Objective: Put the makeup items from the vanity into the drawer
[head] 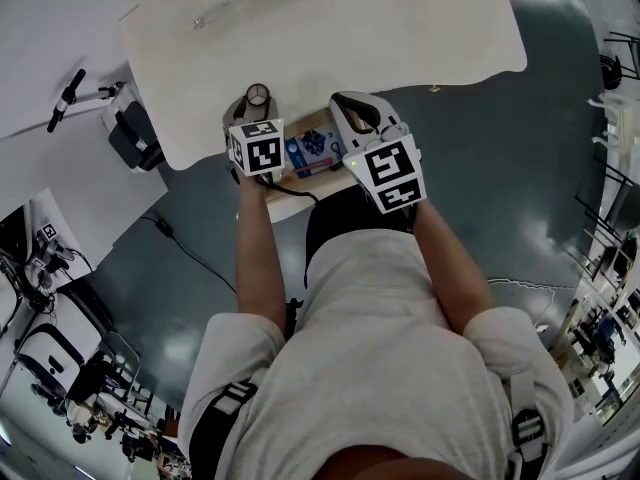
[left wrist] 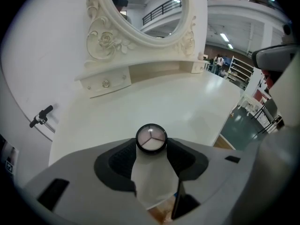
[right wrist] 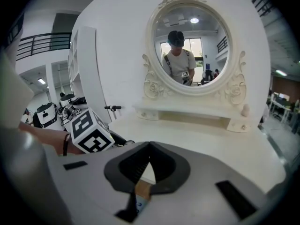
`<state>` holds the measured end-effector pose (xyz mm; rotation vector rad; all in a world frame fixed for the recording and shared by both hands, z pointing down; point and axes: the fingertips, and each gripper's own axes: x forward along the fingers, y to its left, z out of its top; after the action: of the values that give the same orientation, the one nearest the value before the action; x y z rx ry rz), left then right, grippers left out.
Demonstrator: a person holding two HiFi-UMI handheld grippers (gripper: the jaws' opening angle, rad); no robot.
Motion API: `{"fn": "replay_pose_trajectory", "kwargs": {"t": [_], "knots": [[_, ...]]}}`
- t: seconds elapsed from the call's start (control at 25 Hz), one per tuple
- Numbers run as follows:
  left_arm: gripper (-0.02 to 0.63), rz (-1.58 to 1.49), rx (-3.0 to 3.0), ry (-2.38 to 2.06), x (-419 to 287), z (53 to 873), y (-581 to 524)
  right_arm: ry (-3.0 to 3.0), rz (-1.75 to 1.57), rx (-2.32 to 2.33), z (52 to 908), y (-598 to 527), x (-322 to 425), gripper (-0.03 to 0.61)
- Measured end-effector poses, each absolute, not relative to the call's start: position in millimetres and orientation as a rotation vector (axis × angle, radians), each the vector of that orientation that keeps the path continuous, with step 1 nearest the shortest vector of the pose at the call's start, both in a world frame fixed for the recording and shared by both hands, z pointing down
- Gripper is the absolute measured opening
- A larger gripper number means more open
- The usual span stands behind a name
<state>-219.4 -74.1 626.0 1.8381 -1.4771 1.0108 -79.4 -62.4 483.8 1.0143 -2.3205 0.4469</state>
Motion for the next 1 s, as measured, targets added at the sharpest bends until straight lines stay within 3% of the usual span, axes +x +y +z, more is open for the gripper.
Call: {"fn": "replay_pose_trajectory", "kwargs": {"t": [1.0], "knots": [[0.207,0.917,1.914,-1.541,-139,588,-3,-2.356,0.488,0.943,494,-12,-40,0.014]]}}
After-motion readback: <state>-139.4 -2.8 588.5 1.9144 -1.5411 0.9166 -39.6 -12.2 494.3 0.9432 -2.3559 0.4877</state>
